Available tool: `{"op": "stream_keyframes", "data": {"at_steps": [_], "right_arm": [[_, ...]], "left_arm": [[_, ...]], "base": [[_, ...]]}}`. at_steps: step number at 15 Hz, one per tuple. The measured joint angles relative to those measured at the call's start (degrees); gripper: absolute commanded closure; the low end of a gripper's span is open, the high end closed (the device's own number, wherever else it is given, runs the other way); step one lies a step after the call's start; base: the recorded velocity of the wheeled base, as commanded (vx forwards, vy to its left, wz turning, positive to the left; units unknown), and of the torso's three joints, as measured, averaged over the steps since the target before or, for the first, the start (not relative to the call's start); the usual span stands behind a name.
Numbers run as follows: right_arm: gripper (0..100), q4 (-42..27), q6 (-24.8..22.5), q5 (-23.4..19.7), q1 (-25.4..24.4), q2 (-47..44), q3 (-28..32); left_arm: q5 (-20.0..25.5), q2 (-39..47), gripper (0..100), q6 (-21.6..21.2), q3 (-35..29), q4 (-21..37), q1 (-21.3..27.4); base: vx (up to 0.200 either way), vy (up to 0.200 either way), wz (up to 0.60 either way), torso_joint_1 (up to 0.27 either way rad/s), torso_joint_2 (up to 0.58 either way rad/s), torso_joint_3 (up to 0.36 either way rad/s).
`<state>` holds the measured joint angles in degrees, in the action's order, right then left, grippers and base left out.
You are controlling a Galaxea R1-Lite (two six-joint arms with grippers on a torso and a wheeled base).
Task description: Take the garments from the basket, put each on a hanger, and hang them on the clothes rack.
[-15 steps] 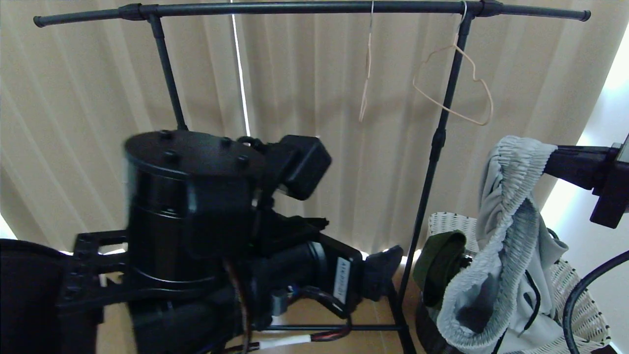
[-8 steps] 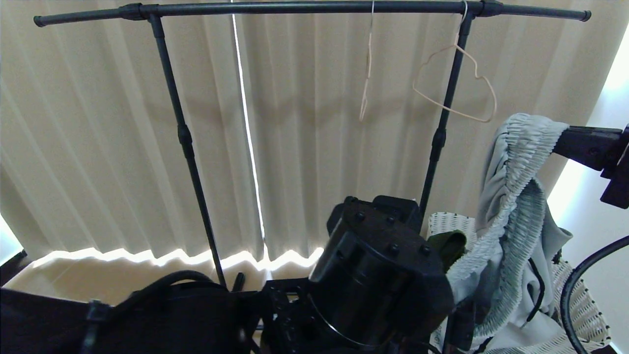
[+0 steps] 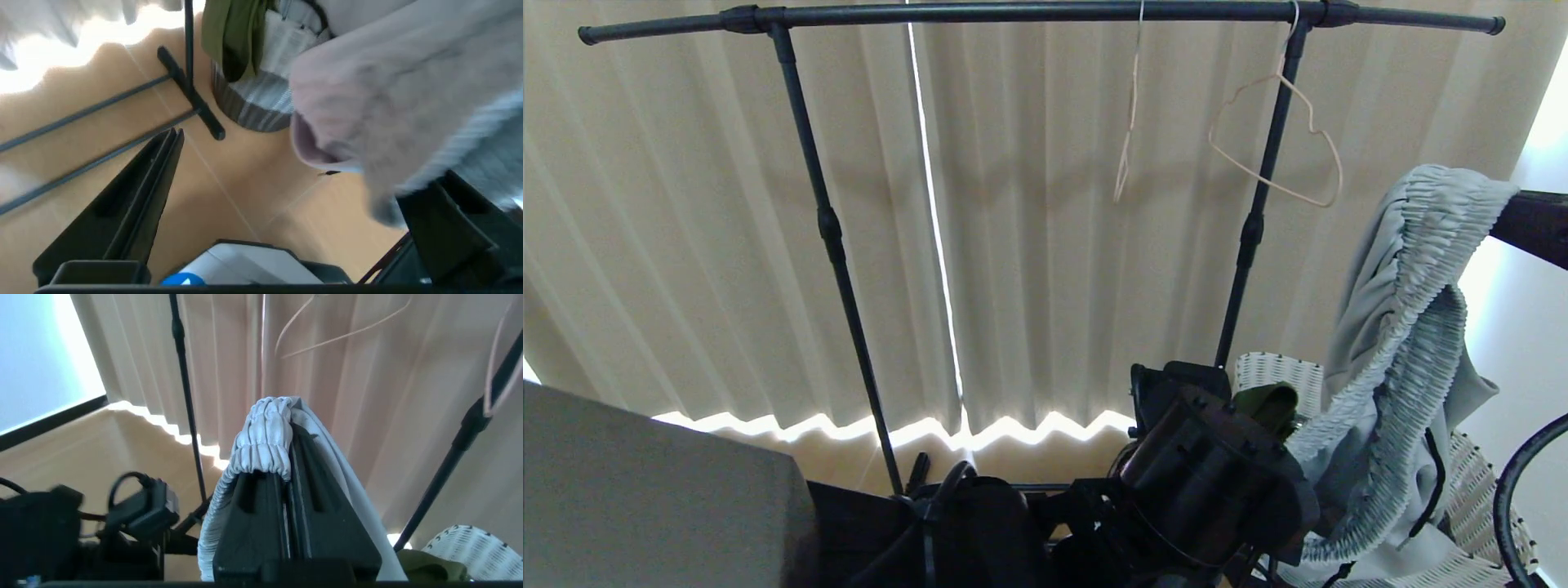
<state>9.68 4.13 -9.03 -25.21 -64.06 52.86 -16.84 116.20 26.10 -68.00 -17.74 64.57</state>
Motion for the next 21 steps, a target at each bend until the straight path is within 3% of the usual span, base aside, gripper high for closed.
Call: {"op": "stream_keyframes", "data": {"at_steps": [5,8,14,17,21], "right_arm": [[100,-0.5,0.0,0.0,0.0,1.2,0.0],[100,-0.6,0.0,0.1,0.0,1.3,-0.2],[100,0.2,0.0,0.0,0.0,-0.2,1.4],[100,0.2,0.0,0.0,-0.5,-2.1,5.7],[100,0.1,-0.1,0.0,-0.8,-4.4,10.4]], "left_arm": [[-0.3,0.7,100,0.0,0.2,-0.2,0.0],[-4.2,-1.4,100,-1.2,1.4,0.1,-0.6],[-3.1,-21.1,100,-10.2,8.5,2.4,-1.8],[-1.5,-31.6,100,-16.5,8.1,9.4,-6.8],[7.1,-38.8,100,-23.0,5.1,12.4,-17.9]], "base": [[0.000,0.000,0.00,0.000,0.00,0.000],[0.000,0.000,0.00,0.000,0.00,0.000],[0.000,0.000,0.00,0.000,0.00,0.000],[0.000,0.000,0.00,0.000,0.00,0.000],[0.000,0.000,0.00,0.000,0.00,0.000]]}}
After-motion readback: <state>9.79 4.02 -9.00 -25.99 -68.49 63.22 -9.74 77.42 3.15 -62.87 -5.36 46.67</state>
